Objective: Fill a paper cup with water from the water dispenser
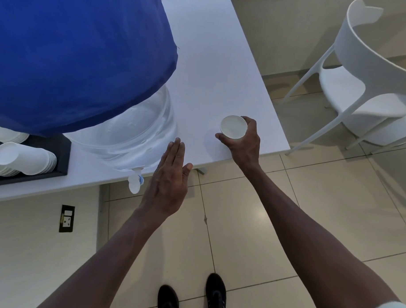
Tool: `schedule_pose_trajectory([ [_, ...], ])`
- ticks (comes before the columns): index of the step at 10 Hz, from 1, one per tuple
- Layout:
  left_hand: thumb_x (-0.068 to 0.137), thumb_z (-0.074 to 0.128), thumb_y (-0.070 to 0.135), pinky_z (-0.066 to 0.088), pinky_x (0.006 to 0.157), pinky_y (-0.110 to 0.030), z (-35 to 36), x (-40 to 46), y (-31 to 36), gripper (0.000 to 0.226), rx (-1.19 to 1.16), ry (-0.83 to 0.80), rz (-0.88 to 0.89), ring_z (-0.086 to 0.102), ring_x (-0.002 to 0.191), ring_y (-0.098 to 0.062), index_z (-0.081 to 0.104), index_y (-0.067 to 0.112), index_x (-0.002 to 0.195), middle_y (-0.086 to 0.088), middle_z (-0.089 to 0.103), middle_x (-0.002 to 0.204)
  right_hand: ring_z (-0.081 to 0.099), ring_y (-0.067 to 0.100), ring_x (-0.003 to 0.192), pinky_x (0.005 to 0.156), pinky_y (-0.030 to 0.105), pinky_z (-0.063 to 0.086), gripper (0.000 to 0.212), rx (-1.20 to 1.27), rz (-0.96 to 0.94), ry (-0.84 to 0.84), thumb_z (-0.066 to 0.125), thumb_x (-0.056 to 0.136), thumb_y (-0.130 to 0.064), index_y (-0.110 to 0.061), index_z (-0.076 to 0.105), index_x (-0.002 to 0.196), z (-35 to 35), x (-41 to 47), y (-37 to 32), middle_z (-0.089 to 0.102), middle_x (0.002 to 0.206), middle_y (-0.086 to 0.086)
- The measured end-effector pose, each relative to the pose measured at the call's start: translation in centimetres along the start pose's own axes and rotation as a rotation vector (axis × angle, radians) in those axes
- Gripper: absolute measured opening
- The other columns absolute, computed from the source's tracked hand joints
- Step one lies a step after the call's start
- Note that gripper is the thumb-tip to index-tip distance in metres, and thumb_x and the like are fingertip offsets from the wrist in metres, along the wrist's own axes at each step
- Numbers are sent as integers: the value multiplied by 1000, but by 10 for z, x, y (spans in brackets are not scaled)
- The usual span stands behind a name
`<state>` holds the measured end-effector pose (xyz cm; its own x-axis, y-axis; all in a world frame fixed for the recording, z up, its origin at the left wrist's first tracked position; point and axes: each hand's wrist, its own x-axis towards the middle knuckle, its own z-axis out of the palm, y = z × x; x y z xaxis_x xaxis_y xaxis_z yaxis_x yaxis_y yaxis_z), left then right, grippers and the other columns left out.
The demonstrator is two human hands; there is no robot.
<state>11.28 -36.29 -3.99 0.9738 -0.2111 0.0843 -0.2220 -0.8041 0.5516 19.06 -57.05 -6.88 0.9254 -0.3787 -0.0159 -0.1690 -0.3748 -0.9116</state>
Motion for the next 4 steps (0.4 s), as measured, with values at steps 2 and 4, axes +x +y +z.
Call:
schedule_pose_trajectory([
  [2,103,37,24,15,121,-33,-1,0,-2,54,0,-2,-12,10,149,-12,22,7,152,-6,19,162,53,22,116,96,39,50,85,-3,2,-9,89,66,-43,-17,44,133,-1,4,3,56,125,-1],
  [4,103,36,26,13,119,-29,-8,-8,7,54,-21,34,-26,8,149,-10,21,9,152,-3,18,162,40,24,134,101,32,36,106,-47,-24,-46,85,67,-54,-18,28,149,-7,-6,0,41,151,1],
])
